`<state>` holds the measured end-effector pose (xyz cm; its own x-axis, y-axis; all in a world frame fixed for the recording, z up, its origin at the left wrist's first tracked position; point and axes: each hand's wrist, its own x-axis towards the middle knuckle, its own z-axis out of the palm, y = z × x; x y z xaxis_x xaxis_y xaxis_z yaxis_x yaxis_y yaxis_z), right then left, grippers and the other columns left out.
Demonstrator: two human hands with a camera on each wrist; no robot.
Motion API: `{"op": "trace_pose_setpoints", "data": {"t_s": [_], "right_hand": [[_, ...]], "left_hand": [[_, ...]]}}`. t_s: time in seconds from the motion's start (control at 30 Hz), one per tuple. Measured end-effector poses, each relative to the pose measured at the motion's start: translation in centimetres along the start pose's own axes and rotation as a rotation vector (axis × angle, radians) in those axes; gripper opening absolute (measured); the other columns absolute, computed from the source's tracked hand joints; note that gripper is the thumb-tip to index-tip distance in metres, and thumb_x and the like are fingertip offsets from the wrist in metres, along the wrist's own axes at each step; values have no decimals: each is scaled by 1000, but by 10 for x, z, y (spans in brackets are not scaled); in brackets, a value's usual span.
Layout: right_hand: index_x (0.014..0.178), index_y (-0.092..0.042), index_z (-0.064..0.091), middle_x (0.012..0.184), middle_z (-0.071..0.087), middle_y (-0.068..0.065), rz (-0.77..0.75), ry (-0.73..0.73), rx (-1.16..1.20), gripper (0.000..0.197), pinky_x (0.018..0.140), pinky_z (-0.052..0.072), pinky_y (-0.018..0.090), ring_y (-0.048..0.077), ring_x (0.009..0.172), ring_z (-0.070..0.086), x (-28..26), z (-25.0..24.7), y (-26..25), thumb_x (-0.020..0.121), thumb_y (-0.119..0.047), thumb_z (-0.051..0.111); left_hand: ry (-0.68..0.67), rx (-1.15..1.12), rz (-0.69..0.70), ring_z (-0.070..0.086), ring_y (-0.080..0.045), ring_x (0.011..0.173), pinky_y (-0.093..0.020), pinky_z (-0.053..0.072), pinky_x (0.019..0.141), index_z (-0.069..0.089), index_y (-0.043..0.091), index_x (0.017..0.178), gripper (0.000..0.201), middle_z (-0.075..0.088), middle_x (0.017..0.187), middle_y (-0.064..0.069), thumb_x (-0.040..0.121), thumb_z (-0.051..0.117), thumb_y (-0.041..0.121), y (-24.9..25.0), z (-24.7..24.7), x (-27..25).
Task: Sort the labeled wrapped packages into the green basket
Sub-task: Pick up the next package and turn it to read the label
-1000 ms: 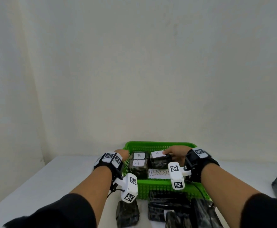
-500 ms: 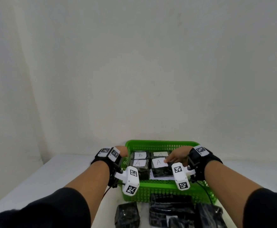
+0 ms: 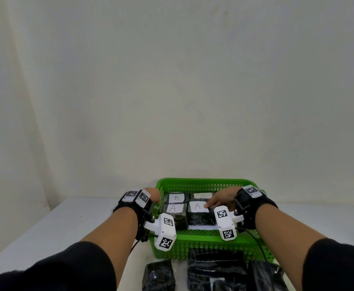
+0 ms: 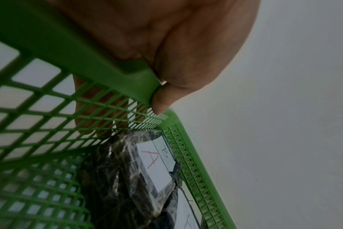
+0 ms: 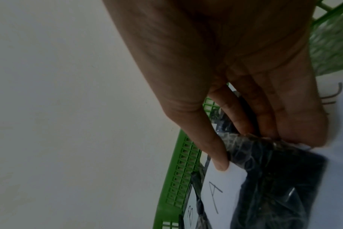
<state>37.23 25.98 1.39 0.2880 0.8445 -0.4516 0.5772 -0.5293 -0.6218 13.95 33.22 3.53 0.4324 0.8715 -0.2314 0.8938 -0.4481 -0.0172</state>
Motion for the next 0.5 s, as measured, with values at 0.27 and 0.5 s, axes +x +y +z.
{"op": "trace_pose_setpoints", "data": {"t_s": [0.27,0.5], "right_hand": [[91,-21,67,140,67,6,-21,-10,-135,18,52,39,20,10,61,48,-13,2,-7,98,-37,70],[127,-11,66,138,67,9,8,31,-97,36,57,41,21,9,66,50,-20,4,-10,99,-33,69]], "left_hand": [[11,-55,-39,48,-32,133,-33,37,106,47,-6,138,38,49,144,-21,105,37,9,0,2,0],[14,-105,-41,51,-32,130,-32,41,103,50,-7,136,37,52,140,-22,103,42,9,-4,3,0]]}}
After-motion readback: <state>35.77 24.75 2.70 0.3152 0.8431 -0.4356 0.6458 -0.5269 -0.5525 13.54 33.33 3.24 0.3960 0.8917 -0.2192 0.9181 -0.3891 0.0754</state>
